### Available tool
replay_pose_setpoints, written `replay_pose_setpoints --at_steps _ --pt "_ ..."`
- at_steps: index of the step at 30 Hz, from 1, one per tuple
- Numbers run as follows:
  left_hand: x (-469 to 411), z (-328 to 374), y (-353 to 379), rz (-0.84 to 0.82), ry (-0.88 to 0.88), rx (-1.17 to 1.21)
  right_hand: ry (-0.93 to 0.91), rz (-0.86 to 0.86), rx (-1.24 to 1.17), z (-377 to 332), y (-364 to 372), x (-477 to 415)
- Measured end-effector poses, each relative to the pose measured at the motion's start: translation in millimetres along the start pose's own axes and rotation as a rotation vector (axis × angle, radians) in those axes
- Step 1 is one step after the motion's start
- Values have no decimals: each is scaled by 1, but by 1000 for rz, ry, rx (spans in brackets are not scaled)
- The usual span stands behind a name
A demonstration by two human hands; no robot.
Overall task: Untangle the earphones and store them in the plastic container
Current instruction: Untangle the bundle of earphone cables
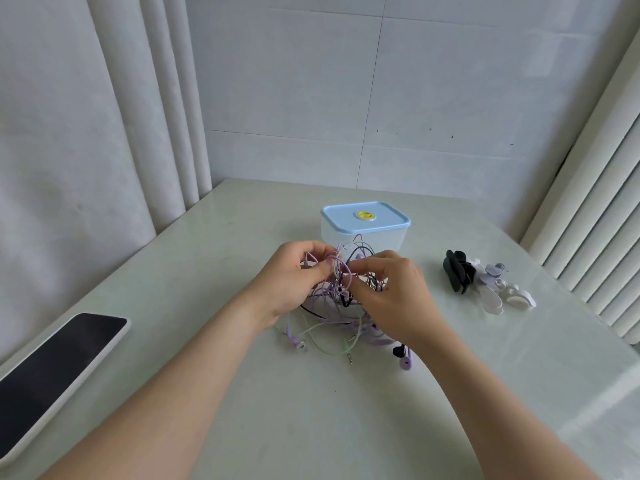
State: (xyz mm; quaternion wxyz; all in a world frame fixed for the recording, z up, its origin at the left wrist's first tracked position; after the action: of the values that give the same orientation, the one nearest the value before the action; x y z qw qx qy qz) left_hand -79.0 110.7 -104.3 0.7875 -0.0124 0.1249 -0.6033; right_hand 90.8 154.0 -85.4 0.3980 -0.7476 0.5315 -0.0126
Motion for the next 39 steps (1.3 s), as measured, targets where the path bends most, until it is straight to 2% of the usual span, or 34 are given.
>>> replay_pose_setpoints --at_steps 6,14,18,21,26,30,34,39 --pt "3 7 -1 23 51 -26 6 43 -162 -4 -6 3" --pt "8 15 3 30 68 -75 14 31 -121 -4 -5 4" --pt "8 19 6 49 128 -295 27 85 -22 -7 -7 3" --pt "8 18 -4 214 110 -472 33 135 -31 -13 -12 6" --pt "10 12 -24 396 -3 -524 90 112 -200 -15 -17 3" --pt "11 7 -33 429 -62 -584 221 205 -480 -7 -25 3" --pt "14 4 -46 497 -135 -628 307 255 -624 11 -26 1" --pt "18 4 -62 606 -209 -642 313 185 -1080 11 -20 -2"
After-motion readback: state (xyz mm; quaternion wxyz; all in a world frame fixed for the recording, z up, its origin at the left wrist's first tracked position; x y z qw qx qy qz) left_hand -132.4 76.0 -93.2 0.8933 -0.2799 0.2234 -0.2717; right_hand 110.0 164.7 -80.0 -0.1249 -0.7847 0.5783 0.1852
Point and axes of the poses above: each hand's wrist, its own x-axis away from the middle knuckle, its own y-axis out of the palm, z = x × y, the point moved 7 cm from there along -x, towards the middle knuckle
